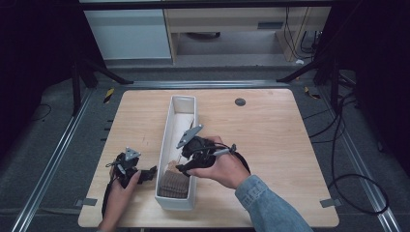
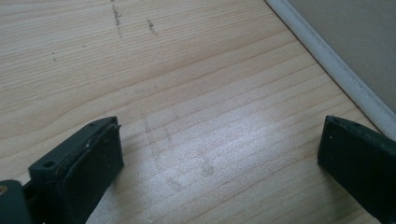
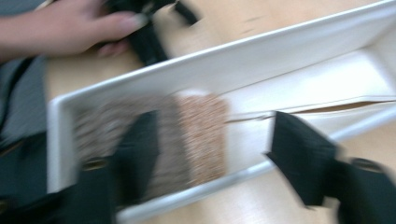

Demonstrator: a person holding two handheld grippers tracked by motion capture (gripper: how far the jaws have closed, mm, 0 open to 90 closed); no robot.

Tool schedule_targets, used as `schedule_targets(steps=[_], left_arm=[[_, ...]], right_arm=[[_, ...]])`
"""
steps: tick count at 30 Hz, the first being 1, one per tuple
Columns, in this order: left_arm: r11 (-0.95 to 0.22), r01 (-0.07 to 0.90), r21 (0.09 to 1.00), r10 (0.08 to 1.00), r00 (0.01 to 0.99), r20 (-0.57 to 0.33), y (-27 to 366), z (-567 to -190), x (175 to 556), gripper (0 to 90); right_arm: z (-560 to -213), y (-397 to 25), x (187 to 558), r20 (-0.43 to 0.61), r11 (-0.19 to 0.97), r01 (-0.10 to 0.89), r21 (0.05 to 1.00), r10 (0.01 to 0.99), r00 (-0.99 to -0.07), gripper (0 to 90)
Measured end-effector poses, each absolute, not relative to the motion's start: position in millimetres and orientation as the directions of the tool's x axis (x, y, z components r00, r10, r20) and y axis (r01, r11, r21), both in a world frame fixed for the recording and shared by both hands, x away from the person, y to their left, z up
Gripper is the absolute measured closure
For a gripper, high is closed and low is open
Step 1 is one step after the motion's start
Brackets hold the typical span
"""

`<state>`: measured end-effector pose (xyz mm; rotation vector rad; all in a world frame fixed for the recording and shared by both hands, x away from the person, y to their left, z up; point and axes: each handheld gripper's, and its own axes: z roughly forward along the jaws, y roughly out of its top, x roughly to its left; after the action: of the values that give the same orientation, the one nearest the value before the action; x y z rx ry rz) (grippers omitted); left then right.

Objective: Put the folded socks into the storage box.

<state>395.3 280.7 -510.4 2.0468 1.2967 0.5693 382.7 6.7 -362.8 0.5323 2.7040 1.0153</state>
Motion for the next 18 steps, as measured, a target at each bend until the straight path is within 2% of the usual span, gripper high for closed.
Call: schedule_targets(steps=[2, 3, 4, 7, 18], left_arm=[[-0.308, 0.630, 0.713, 0.908, 0.419, 0.021, 280.7, -510.4, 395.2, 0.0], [-0.308, 0.630, 0.713, 0.908, 0.419, 0.021, 280.7, -510.4, 395.2, 0.0], [-0.308, 0.630, 0.713, 0.908, 0.419, 0.021, 280.7, -510.4, 395.1, 0.0], [-0.309, 0.630, 0.713, 0.907, 0.420, 0.022, 280.8, -510.3, 395.1, 0.0], [-0.306, 0.631, 0.713, 0.908, 0.418, 0.020, 280.6, -510.4, 394.9, 0.0]], right_arm=[[-360.9, 3.5, 386.1, -0.071, 0.669, 0.269, 0.693, 0.435, -0.898, 22.2], [-360.9, 3.5, 386.1, -0.071, 0.669, 0.269, 0.693, 0.435, -0.898, 22.2], [-357.9, -1.0, 390.6, -0.076, 0.629, 0.278, 0.726, 0.475, -0.877, 15.2], [-354.4, -6.9, 397.9, -0.079, 0.595, 0.292, 0.749, 0.518, -0.852, 6.6], [-345.4, -36.4, 415.3, -0.085, 0.509, 0.313, 0.802, 0.616, -0.783, 6.4]])
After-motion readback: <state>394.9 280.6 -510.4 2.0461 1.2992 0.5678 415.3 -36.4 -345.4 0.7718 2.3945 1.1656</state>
